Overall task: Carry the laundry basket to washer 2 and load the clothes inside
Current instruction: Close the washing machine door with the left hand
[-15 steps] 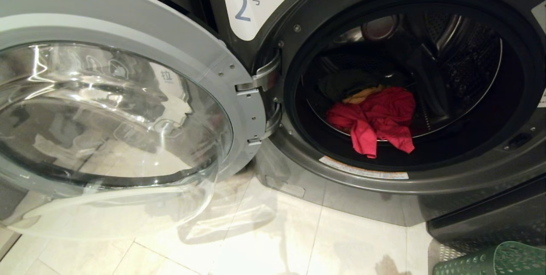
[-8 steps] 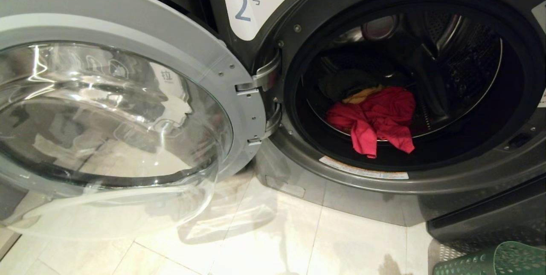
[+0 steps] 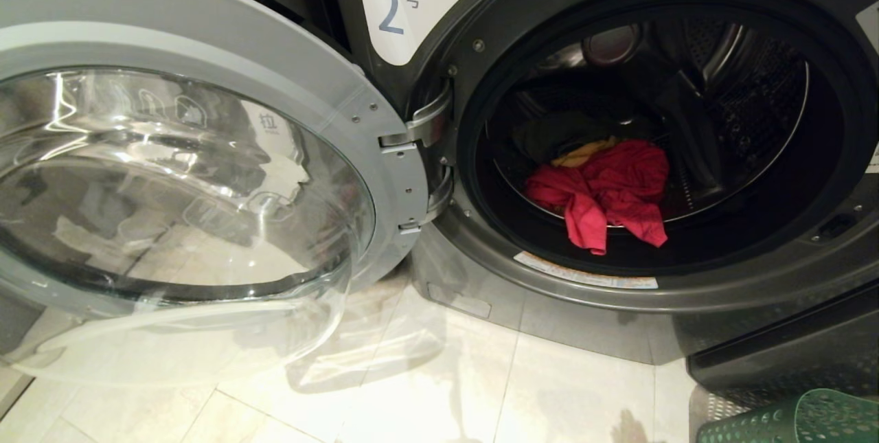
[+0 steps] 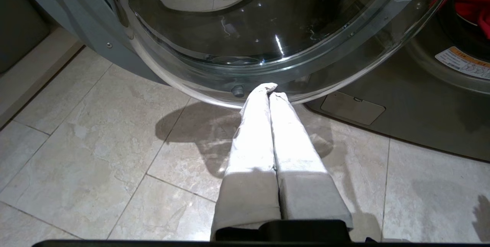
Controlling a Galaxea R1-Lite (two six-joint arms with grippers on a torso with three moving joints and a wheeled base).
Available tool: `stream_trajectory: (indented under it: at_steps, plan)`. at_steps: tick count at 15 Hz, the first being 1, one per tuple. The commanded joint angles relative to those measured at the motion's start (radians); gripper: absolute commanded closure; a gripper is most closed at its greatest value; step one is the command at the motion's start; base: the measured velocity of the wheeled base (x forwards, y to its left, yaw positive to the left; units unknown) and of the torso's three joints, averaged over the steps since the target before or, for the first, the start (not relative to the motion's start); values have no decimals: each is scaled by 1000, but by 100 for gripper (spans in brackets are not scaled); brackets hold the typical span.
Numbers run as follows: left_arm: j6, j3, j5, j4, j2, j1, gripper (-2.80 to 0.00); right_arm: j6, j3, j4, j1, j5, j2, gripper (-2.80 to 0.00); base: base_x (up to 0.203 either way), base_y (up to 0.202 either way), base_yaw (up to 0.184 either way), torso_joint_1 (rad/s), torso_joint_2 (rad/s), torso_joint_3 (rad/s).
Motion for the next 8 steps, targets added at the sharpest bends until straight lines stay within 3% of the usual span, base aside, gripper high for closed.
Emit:
stream_trajectory:
  at_steps: [1,6,8]
  plan:
    - [0,40,0,-1,2,0,0,-2,0,-1,0,1,3,0,0,0,0,0,0,0]
    - [5,40,-1,-1,2,0,0,-1,0,0,0,1,1,0,0,0,0,0,0,7]
    - [5,40,-1,-1,2,0,0,-1,0,-1,0,1,2,0,0,0,0,4,4,141]
